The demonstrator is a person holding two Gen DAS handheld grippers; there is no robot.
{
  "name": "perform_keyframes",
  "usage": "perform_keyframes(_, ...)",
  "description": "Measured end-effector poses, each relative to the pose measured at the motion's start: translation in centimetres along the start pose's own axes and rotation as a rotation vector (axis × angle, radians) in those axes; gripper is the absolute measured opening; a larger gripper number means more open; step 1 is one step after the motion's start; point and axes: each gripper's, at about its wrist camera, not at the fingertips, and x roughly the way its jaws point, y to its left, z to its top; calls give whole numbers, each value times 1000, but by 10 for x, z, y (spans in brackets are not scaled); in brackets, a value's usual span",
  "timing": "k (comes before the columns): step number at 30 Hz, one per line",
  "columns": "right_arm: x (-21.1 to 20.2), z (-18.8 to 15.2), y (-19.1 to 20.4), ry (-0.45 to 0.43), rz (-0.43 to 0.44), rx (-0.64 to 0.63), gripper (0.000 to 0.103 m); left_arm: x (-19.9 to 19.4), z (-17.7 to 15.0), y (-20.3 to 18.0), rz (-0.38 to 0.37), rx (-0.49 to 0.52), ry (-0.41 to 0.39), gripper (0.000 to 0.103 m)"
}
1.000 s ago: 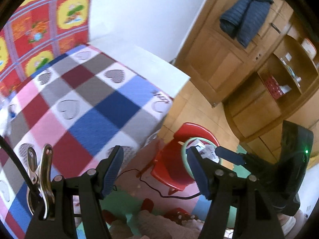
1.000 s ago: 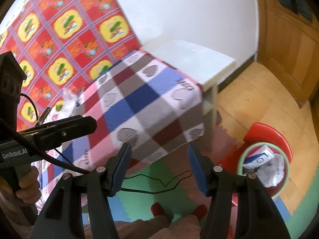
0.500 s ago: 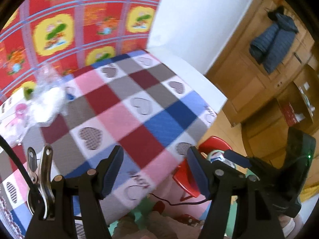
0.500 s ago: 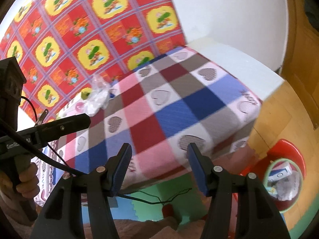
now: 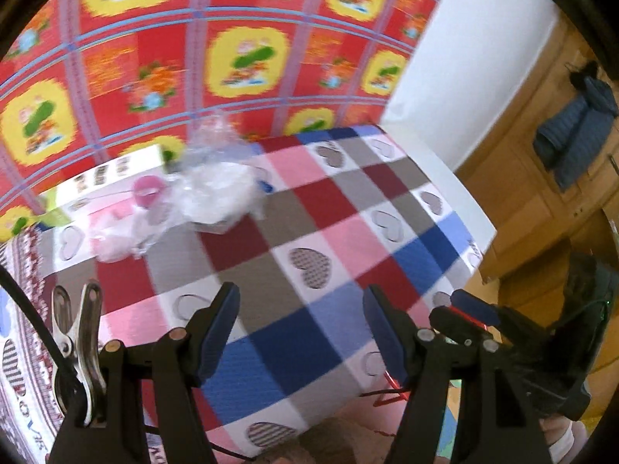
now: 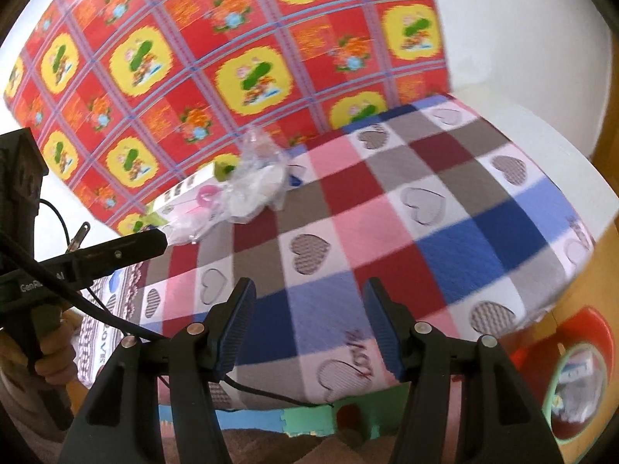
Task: Collect trash
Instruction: 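Lower the right tool onto the clear plastic bag on the bed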
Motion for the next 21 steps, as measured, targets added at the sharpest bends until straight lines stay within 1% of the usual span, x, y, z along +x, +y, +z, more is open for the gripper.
perform_keyframes(5,16,14,16,23,27,-51,60,-9,-1,28,62,-54,-18,70)
perform_keyframes(10,34,30,24,46,55,-98,60,-9,2,49,96,-114,-20,70)
perform_keyframes(15,55,48,23,78,99,-126,60,1,6,62,137,-162,-14,70)
perform_keyframes(21,83,70,14,124,141,-161,60,24,18,71,173,-236,-4,70)
